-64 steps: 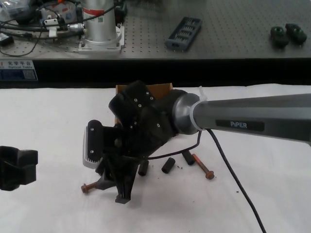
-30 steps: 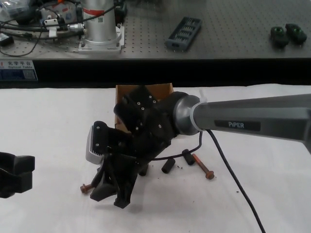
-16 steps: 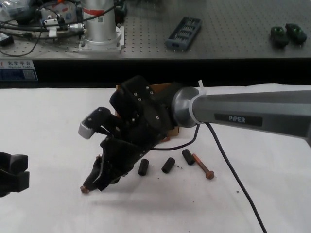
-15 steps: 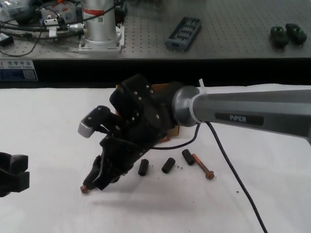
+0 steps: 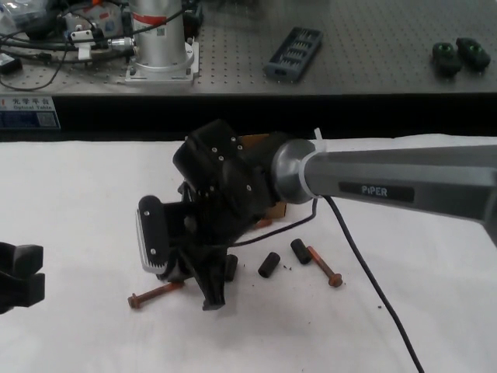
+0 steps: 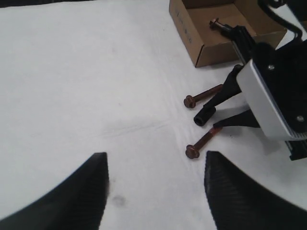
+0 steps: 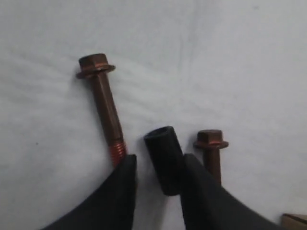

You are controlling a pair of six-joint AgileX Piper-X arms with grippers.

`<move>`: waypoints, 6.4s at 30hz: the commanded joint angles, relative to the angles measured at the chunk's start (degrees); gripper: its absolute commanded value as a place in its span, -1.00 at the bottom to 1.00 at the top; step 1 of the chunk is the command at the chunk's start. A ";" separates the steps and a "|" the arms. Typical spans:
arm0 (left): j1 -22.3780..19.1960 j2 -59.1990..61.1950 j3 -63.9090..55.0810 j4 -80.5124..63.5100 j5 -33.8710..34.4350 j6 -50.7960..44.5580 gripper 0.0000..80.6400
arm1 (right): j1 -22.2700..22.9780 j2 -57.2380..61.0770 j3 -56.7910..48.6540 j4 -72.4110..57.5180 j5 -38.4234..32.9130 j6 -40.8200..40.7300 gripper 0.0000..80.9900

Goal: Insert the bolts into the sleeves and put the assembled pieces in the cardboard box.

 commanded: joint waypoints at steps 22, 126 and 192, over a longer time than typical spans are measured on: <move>0.17 -1.64 -0.54 2.19 -0.80 2.77 0.07 | 2.96 0.83 -4.48 13.69 2.13 2.21 -0.40; 0.17 0.90 -12.17 12.71 9.95 -19.52 0.02 | 12.17 -4.70 -1.62 17.24 18.74 113.63 -0.91; -21.14 47.70 -21.02 9.38 -3.95 -52.10 0.02 | -11.85 -55.09 36.15 4.40 20.15 83.22 -0.29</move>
